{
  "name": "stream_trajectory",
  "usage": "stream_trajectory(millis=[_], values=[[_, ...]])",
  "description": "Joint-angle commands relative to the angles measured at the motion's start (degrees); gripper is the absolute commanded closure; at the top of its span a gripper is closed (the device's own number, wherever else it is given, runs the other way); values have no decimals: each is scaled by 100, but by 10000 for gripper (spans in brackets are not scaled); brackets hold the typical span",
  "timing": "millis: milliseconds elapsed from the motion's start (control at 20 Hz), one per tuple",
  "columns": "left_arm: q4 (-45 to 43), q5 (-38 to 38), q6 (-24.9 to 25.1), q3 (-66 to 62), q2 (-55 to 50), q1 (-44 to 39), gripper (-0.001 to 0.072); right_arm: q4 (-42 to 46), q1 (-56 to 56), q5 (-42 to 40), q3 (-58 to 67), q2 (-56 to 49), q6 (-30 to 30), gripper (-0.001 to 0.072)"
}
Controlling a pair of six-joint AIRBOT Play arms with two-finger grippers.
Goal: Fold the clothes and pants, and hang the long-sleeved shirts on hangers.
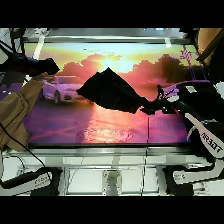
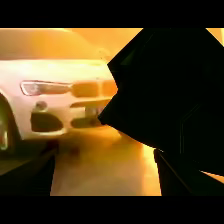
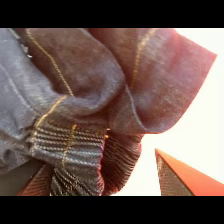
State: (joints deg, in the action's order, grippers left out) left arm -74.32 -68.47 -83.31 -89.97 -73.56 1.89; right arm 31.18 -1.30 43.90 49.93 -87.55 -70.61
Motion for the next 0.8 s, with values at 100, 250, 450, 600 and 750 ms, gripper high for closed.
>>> stream_trajectory(millis=[100, 250, 450, 600, 750], values=[[0, 2, 2, 2, 0, -4, 6, -249, -289, -485, 4, -192, -46, 17], [-2, 2, 2, 2, 0, -4, 6, -315, -531, -754, 146, -275, -50, 101], [-2, 2, 4, 2, 0, -4, 6, -581, -588, -1056, 264, -275, -57, 670], [-2, 2, 2, 2, 0, -4, 6, -590, -557, -1019, 492, -258, -57, 692], [0, 2, 0, 2, 0, -4, 6, -581, -310, -748, 1014, -20, -55, 692]])
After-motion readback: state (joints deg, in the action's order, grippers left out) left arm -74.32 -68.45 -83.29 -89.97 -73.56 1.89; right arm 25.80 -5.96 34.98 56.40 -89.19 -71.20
